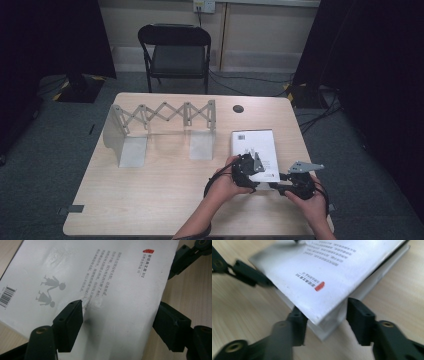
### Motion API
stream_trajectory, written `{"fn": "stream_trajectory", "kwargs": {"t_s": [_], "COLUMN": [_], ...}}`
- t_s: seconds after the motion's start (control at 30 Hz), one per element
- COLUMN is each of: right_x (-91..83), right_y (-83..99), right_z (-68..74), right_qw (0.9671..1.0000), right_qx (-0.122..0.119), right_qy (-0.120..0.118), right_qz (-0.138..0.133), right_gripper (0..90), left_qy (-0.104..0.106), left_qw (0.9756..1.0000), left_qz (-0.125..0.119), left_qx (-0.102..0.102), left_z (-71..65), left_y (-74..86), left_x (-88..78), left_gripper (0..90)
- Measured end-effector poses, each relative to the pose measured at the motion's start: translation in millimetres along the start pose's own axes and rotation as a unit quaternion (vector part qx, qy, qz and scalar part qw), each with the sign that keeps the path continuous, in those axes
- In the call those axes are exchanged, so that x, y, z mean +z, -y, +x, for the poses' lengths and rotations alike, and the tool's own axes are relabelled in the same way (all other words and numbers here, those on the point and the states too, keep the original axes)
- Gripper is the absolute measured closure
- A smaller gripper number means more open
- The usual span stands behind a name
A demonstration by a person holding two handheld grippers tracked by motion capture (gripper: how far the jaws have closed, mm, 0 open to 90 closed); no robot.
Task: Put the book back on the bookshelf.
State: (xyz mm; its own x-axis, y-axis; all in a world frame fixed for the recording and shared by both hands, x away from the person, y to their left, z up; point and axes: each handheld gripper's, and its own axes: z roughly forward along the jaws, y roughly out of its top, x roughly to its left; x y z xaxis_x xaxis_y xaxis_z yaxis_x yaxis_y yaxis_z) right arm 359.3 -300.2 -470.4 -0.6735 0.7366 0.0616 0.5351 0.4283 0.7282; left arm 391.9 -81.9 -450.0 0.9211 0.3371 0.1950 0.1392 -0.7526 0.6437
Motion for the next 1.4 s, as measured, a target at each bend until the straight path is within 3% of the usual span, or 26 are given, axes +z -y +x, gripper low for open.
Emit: {"fn": "stream_trajectory", "kwargs": {"t_s": [0.07, 0.1, 0.17, 0.33, 0.4, 0.53, 0.6, 0.63, 0.7, 0.77, 0.9, 0.97, 1.03, 1.2, 1.27, 1.4], "right_x": [3.1, 4.6, 7.9, 8.5, 5.0, -7.9, -9.0, -9.0, -9.1, -9.9, -10.6, -10.8, -10.7, -10.5, -11.0, -11.1], "right_y": [3.2, 3.9, 3.0, 3.2, 0.6, -8.5, -11.7, -11.8, -11.9, -13.7, -15.3, -15.8, -15.4, -15.2, -15.0, -14.5], "right_z": [1.8, 2.5, 4.2, 1.2, 3.4, 4.4, 5.8, 5.6, 5.3, 6.6, 8.3, 8.7, 8.7, 8.6, 7.7, 8.8], "right_qw": [0.9998, 0.9996, 0.9992, 0.9995, 0.9997, 0.9987, 0.9987, 0.9986, 0.9985, 0.9985, 0.9986, 0.9987, 0.9987, 0.9988, 0.9981, 0.9985], "right_qx": [-0.017, -0.02, -0.031, -0.013, -0.017, -0.001, -0.006, -0.006, -0.001, -0.002, -0.003, -0.002, -0.001, 0.0, 0.009, -0.002], "right_qy": [0.007, -0.005, 0.006, -0.01, -0.005, -0.037, -0.034, -0.035, -0.036, -0.033, -0.028, -0.027, -0.026, -0.023, -0.032, -0.029], "right_qz": [0.013, 0.017, 0.026, 0.029, 0.019, -0.036, -0.037, -0.039, -0.041, -0.044, -0.045, -0.043, -0.044, -0.043, -0.053, -0.045], "right_gripper": [49.4, 50.1, 52.1, 53.6, 53.9, 67.7, 67.8, 67.7, 67.7, 67.7, 67.7, 67.6, 67.5, 65.0, 62.7, 57.7], "left_qy": [0.002, 0.001, 0.001, 0.012, 0.007, -0.002, -0.007, -0.005, -0.003, -0.024, -0.048, -0.061, -0.077, -0.07, -0.07, -0.075], "left_qw": [1.0, 1.0, 1.0, 0.9999, 1.0, 0.9998, 0.9998, 0.9998, 0.9999, 0.9995, 0.9985, 0.9978, 0.9965, 0.9971, 0.9971, 0.9965], "left_qz": [0.004, 0.004, 0.002, -0.005, -0.004, -0.017, -0.015, -0.018, -0.015, -0.008, -0.004, -0.002, -0.009, -0.026, -0.021, -0.017], "left_qx": [0.002, 0.003, 0.007, -0.001, 0.004, 0.003, 0.008, 0.0, 0.002, 0.018, 0.025, 0.026, 0.032, 0.014, 0.024, 0.033], "left_z": [-0.6, -0.8, -0.9, -0.5, -0.4, -0.1, -0.1, -0.7, -2.0, -7.2, -12.4, -13.9, -12.6, -7.6, -7.7, -8.9], "left_y": [2.2, 2.8, 3.2, 2.4, 0.0, -6.5, -8.1, -8.3, -8.8, -10.5, -12.1, -12.6, -11.3, -9.5, -10.4, -10.0], "left_x": [2.6, 3.0, 3.8, 4.9, 4.7, 0.9, 1.3, 2.2, 3.5, 7.6, 12.6, 12.7, 11.0, 4.0, 1.2, 0.9], "left_gripper": [25.6, 25.0, 24.0, 21.6, 19.3, 13.2, 15.5, 14.8, 8.6, 5.4, 1.0, 3.6, 12.0, 28.6, 31.0, 34.2]}}
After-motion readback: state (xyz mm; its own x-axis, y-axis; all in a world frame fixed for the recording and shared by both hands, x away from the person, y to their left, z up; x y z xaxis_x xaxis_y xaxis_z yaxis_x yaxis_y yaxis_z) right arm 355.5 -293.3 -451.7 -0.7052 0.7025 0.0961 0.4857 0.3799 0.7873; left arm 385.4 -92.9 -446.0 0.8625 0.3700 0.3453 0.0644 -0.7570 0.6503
